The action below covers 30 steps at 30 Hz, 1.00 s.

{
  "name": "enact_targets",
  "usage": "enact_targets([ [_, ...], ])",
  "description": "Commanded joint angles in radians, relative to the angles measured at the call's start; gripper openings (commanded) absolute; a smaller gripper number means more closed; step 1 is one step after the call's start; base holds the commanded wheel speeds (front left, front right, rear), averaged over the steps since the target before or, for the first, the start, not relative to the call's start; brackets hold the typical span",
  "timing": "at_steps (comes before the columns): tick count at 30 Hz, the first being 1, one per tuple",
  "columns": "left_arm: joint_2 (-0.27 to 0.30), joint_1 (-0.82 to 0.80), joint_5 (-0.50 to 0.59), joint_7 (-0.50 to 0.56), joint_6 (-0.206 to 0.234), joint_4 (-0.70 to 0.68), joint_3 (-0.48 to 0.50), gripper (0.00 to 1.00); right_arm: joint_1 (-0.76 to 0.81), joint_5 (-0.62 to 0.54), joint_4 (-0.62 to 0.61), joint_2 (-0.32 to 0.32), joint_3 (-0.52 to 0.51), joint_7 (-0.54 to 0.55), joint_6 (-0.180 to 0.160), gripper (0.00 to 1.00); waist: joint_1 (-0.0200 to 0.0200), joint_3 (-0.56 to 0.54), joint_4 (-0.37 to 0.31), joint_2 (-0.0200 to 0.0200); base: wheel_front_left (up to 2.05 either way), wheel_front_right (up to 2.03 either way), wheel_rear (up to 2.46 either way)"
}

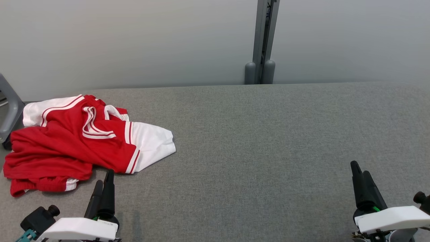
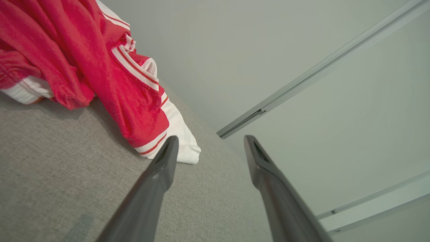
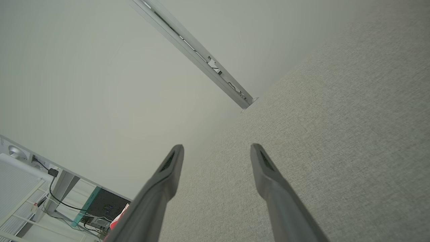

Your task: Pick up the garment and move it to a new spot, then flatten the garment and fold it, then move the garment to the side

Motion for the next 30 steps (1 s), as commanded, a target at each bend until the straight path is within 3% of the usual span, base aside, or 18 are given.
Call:
enact_targets([
  [1, 0.009, -0.009, 0.035, -0.009, -0.005, -0.014, -0.001, 1.00, -0.003, -0.037, -0.021, -0.010, 0.002, -0.012, 0.001, 1.00, 0.0000, -0.001, 0.000, 0.0000, 0.00, 0.00, 0.00],
  [30, 0.014, 0.028, 0.419, -0.096, -0.022, -0.026, 0.009, 1.00, 0.025, -0.409, -0.042, -0.013, 0.020, -0.101, 0.002, 1.00, 0.0000, -0.014, 0.004, 0.0000, 0.00, 0.00, 0.00],
])
